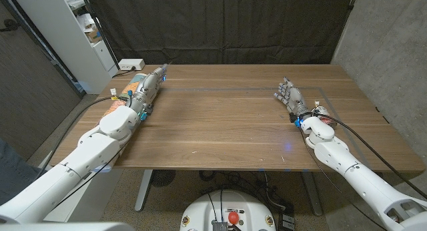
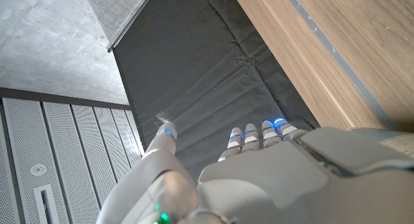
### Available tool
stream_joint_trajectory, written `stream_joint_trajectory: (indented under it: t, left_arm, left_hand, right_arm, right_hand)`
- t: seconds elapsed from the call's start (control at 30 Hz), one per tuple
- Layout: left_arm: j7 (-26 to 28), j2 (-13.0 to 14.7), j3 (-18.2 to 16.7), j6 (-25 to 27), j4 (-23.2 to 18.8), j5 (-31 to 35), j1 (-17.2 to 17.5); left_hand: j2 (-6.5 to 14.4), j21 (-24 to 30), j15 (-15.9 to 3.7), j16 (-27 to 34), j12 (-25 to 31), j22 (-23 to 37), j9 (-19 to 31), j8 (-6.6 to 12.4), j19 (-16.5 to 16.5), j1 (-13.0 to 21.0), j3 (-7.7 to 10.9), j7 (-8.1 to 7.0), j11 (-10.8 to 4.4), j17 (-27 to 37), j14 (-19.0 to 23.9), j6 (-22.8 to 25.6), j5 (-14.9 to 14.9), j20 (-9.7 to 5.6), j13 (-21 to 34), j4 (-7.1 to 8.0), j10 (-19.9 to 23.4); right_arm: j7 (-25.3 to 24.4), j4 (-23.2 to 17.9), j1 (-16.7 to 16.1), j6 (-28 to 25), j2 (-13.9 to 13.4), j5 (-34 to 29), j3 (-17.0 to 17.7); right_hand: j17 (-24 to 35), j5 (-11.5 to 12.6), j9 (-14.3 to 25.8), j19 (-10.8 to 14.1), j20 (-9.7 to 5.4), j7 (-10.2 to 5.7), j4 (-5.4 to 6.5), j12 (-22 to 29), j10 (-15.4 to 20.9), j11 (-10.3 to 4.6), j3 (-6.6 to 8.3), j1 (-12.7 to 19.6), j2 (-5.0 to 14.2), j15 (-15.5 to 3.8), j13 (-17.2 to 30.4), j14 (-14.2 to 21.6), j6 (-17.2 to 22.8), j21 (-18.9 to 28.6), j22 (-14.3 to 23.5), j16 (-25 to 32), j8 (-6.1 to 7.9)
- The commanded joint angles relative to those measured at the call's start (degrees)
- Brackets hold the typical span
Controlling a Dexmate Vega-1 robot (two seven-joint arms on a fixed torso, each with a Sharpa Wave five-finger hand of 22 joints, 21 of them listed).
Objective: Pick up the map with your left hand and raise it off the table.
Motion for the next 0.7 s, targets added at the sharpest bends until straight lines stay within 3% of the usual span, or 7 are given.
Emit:
stream_joint_trajectory:
  t: [0.03,0.7]
  left_arm:
    - [3.47,2.75,-3.56,2.09,-3.72,1.46,4.72]
    - [6.41,5.30,-11.61,4.62,-9.20,3.89,13.36]
  left_hand:
    - [0.17,0.21,0.49,0.24,0.56,0.18,0.15,0.31,-0.07,0.67,0.13,1.38,0.12,0.11,0.42,0.47,-0.27,0.35,0.21,-0.53,0.50]
    - [0.30,0.23,0.52,0.28,0.65,0.17,0.15,0.42,0.06,0.99,0.19,1.29,0.11,0.11,0.72,1.02,-0.31,0.53,0.21,-0.87,0.88]
  right_arm:
    - [0.21,-0.22,-0.68,0.39,-0.22,0.08,0.27]
    - [0.11,-1.41,-1.01,0.19,-0.50,-0.24,0.01]
  right_hand:
    - [-0.05,0.28,0.10,-0.11,-0.14,0.31,-0.29,0.39,0.04,0.38,0.09,0.12,0.46,0.54,0.30,0.02,0.51,0.34,0.14,0.27,0.12]
    - [-0.17,0.29,0.11,-0.05,-0.10,0.29,-0.40,0.43,0.21,0.45,0.03,0.13,0.54,0.55,0.30,0.16,0.59,0.39,0.13,0.33,0.11]
